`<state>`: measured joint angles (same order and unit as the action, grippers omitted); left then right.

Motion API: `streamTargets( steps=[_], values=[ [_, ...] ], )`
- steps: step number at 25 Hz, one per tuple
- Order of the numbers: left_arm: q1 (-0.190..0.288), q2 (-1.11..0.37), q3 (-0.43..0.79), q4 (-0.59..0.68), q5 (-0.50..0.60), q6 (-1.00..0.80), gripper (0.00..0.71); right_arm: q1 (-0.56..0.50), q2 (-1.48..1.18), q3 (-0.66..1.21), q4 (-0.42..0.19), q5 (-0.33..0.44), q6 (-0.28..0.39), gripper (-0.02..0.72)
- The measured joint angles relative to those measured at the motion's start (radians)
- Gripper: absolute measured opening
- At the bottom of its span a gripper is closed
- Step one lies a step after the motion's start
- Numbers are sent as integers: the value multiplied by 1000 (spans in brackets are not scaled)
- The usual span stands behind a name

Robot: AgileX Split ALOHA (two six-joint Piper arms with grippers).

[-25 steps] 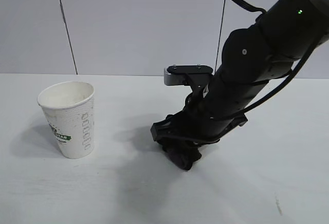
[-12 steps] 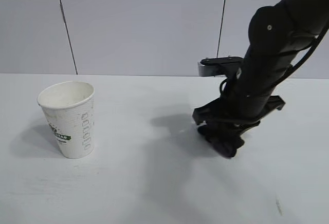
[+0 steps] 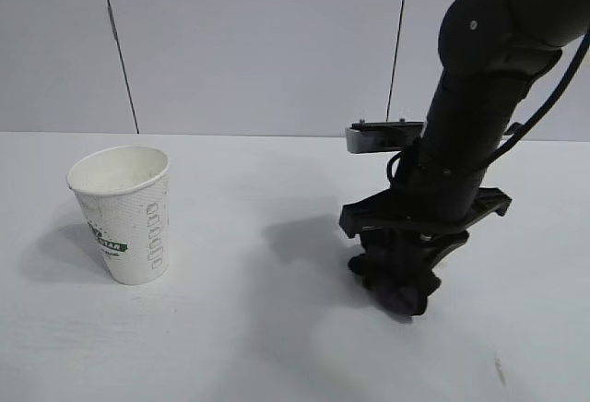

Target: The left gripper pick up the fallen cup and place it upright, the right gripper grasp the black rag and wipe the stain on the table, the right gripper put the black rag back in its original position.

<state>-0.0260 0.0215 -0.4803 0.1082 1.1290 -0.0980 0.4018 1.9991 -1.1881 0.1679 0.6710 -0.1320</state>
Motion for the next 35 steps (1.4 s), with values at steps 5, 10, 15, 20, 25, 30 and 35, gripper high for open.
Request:
streamTargets(
  steps=[5, 10, 15, 20, 25, 30, 35],
  values=[
    [0, 0, 0, 0, 0, 0, 664, 30, 0, 0, 22, -20, -26, 192],
    [0, 0, 0, 0, 0, 0, 664, 30, 0, 0, 23, -19, -12, 519],
    [0, 0, 0, 0, 0, 0, 664, 23, -45, 0, 23, -19, 22, 579],
    [0, 0, 0, 0, 0, 0, 664, -75, -164, 0, -48, -19, 58, 571],
    [0, 0, 0, 0, 0, 0, 664, -313, -233, 0, -252, -11, 151, 557],
    [0, 0, 0, 0, 0, 0, 664, -568, -294, 5, -294, -9, 177, 557],
    [-1, 0, 0, 8, 0, 12, 664, -748, -479, 7, -290, 71, 181, 557]
  ],
)
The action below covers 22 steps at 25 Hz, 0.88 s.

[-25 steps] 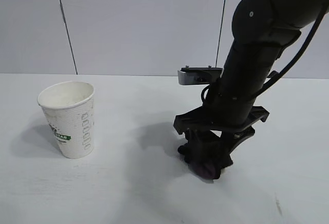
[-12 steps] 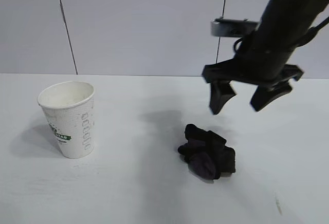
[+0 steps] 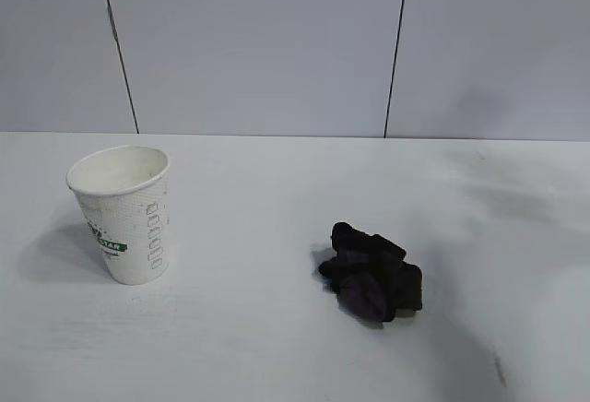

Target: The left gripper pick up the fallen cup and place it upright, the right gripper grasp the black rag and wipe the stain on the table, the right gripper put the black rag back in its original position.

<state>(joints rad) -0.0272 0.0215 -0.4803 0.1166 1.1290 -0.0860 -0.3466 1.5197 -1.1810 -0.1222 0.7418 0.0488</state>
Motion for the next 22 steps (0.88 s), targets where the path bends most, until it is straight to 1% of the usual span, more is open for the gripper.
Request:
streamTargets(
  steps=[2, 4, 6, 9, 12, 15, 18, 20, 22],
  values=[
    [-11, 0, 0, 0, 0, 1, 664, -33, -121, 1, 4, 23, 0, 557],
    [-22, 0, 0, 1, 0, 3, 664, -39, -285, 1, 12, 38, 0, 557],
    [-25, 0, 0, 2, 0, 3, 664, -39, -454, 1, 36, 58, 1, 557],
    [-25, 0, 0, 2, 0, 3, 664, -39, -728, 0, 95, 92, -1, 557],
    [-25, 0, 0, 2, 0, 3, 664, -39, -1001, -2, 175, 147, -33, 557],
    [-25, 0, 0, 2, 0, 3, 664, -37, -1204, -5, 241, 237, -78, 557],
    [-25, 0, 0, 2, 0, 3, 664, 5, -1338, -5, 284, 325, -96, 557],
    [-25, 0, 0, 2, 0, 3, 664, 49, -1393, -5, 292, 377, -102, 557],
    [-25, 0, 0, 2, 0, 4, 664, 99, -1427, -1, 289, 447, -113, 557]
  ],
)
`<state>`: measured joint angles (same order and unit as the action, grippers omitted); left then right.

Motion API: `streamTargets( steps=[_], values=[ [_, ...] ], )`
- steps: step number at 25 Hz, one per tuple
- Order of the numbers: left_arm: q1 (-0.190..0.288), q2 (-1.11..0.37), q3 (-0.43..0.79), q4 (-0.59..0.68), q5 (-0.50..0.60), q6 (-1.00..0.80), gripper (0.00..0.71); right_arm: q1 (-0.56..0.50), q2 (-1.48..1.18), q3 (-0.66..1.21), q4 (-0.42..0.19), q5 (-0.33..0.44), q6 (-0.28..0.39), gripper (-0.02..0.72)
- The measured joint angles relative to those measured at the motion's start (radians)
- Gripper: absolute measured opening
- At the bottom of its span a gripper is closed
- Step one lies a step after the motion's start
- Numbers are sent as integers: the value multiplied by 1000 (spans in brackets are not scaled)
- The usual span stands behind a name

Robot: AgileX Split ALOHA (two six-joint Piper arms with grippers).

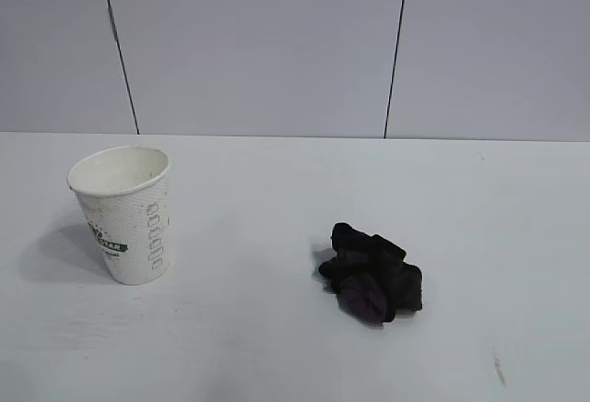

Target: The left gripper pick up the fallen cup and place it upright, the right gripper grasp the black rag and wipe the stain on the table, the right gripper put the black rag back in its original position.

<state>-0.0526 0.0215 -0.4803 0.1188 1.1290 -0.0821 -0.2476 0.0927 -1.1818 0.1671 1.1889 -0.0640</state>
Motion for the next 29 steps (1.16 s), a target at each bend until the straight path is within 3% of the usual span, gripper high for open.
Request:
streamTargets(
  steps=[4, 9, 12, 17, 22, 29],
  values=[
    [0, 0, 0, 0, 0, 0, 664, 108, -34, 85, -15, 80, -11, 557],
    [0, 0, 0, 1, 0, 0, 664, 223, -62, 323, -92, 68, -11, 557],
    [0, 0, 0, 1, 0, 0, 664, 274, -68, 465, -120, 12, -5, 557],
    [0, 0, 0, 1, 0, 0, 664, 296, -68, 633, -141, -81, 36, 557],
    [0, 0, 0, 1, 0, 0, 664, 296, -68, 712, -167, -90, 46, 557],
    [0, 0, 0, 1, 0, 0, 664, 296, -68, 712, -229, -100, 135, 557]
  ],
)
